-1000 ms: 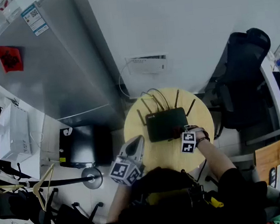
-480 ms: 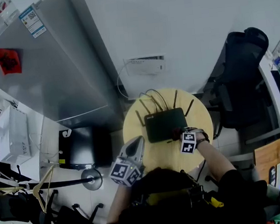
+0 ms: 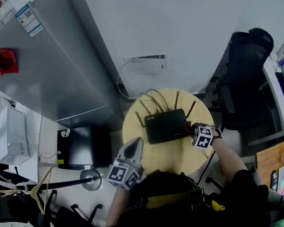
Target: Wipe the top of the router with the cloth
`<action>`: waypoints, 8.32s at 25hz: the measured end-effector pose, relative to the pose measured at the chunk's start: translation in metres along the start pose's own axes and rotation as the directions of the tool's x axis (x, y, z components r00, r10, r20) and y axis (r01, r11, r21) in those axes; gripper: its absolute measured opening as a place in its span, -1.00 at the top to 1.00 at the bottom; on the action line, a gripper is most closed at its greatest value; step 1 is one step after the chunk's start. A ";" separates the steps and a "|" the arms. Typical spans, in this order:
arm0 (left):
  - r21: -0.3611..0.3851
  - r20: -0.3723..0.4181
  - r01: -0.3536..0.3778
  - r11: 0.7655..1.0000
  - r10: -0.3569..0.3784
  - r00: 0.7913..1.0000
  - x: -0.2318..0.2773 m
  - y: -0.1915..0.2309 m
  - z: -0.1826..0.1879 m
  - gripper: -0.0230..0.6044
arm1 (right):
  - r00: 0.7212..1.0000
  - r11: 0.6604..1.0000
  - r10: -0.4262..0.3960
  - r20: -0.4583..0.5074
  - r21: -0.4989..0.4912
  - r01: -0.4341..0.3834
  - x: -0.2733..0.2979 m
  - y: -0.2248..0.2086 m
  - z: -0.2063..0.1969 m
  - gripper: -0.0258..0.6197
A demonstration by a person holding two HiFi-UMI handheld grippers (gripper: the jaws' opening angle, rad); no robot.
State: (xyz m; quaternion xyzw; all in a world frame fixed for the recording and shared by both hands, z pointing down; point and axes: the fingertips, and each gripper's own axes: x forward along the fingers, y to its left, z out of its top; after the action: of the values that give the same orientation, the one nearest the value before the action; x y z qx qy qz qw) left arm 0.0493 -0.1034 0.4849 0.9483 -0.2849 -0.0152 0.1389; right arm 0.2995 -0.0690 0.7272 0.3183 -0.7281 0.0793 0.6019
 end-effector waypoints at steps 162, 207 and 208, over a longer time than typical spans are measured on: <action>0.012 -0.069 0.340 0.940 -0.339 0.938 -0.016 0.099 0.019 0.96 | 0.975 0.804 0.072 0.212 0.566 -0.183 0.055 0.126 0.279 0.73; -0.071 -0.169 0.523 0.849 -0.527 0.833 -0.004 0.117 0.003 0.95 | 1.000 -0.081 0.013 0.020 0.997 -0.019 0.106 0.119 0.216 0.73; -0.068 -0.167 0.524 0.849 -0.527 0.833 -0.004 0.112 0.002 0.96 | 1.000 -0.074 0.015 0.020 0.997 -0.019 0.105 0.122 0.211 0.73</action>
State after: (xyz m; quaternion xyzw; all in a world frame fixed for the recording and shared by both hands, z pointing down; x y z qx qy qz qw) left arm -0.0145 -0.1912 0.5135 0.9861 0.0000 0.0296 0.1637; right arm 0.0498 -0.1171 0.8018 0.6485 -0.4422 0.5946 0.1744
